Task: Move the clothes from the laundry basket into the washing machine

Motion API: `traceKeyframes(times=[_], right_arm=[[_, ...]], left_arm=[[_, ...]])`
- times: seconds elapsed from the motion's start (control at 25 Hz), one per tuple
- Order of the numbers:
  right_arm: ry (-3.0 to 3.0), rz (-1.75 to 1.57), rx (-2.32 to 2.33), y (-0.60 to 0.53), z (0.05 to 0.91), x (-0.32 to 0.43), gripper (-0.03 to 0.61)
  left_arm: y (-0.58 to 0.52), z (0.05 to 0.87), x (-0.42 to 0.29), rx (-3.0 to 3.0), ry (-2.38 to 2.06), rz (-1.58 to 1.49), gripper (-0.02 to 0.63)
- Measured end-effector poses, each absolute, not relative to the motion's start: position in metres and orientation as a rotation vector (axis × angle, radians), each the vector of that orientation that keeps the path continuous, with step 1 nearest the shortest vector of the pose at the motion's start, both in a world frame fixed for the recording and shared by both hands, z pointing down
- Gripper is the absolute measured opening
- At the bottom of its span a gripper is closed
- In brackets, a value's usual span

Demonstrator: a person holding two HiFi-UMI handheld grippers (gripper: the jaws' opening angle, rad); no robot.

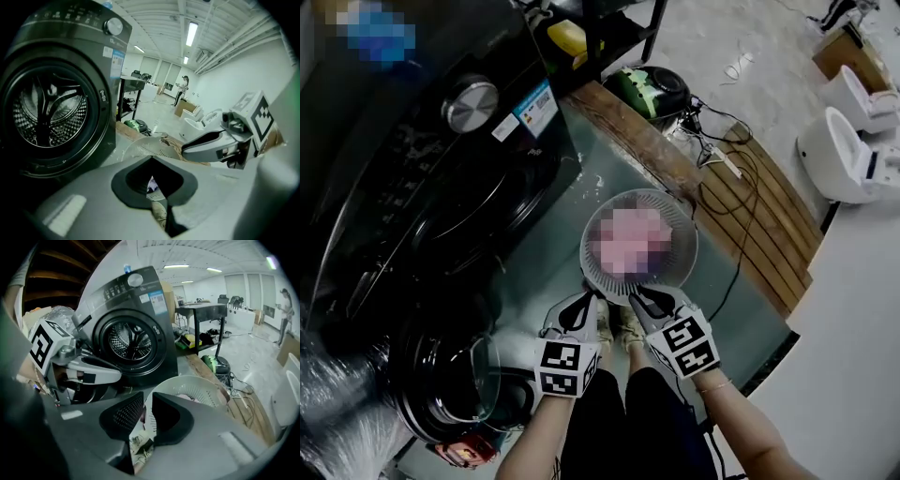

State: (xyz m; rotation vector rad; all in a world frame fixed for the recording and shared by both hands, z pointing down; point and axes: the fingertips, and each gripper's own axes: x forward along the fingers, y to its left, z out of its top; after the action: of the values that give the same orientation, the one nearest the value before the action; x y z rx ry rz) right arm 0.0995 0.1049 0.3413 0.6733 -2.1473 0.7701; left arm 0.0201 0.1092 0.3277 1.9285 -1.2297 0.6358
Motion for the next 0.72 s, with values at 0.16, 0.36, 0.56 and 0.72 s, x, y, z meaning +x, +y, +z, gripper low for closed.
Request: traceKeyframes(times=[0.16, 0.36, 0.56, 0.72], right_arm=[[-2.133, 0.72, 0.586, 0.095, 0.43, 0.074, 0.104], [-2.072, 0.71, 0.433, 0.103, 0.523, 0.046, 0.158], [-1.968, 0.644, 0.342, 0.099, 0.6, 0.044, 0.21], [-1.854, 0.583, 0.262, 0.097, 0.649, 0.055, 0.29]], left_arm=[[0.101, 0.391, 0.013, 1.984, -1.279, 0.725, 0.0], [0.107, 0.449, -0.001, 1.969, -1.374, 0.742, 0.0], [0.109, 0.485, -0.017, 1.911, -1.442, 0.701, 0.0], [0.105, 0.494, -0.02, 1.928, -1.449, 0.688, 0.0]])
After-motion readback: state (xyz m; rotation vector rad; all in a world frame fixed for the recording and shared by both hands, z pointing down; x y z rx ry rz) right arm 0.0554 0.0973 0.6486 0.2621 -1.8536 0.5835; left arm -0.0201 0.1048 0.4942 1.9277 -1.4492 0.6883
